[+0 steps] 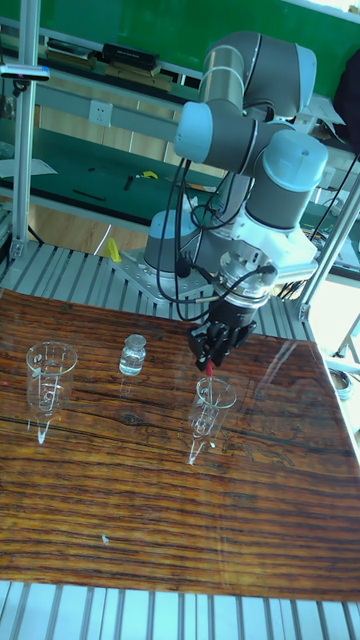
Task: Transfer liquid using a dropper
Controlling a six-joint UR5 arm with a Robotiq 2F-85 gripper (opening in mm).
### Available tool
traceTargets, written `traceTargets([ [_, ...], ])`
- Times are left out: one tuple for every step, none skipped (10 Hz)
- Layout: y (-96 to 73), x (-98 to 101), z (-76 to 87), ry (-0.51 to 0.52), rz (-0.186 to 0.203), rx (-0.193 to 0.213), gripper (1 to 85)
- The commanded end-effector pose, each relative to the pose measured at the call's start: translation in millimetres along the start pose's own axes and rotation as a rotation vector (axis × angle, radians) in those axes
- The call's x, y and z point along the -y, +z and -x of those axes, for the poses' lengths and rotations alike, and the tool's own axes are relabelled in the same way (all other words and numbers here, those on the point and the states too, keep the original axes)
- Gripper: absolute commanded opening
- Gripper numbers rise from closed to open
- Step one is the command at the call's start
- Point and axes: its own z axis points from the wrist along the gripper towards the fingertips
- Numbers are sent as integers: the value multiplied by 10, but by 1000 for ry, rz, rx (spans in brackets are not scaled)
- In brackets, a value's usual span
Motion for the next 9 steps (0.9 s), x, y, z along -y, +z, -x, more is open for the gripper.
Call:
traceTargets([
  [-12, -24, 4, 4, 16, 11, 350],
  [-11, -33, 11, 4, 20, 14, 343],
  [-11, -28, 12, 6, 18, 14, 340],
  [-11, -21, 12, 6, 16, 14, 333],
  [-11, -29, 23, 6, 19, 18, 333],
  [-9, -27, 35, 6, 19, 22, 333],
  [-6, -21, 46, 3, 17, 24, 333],
  [3, -14, 65, -1, 16, 29, 333],
  [4, -20, 74, -1, 18, 31, 333],
])
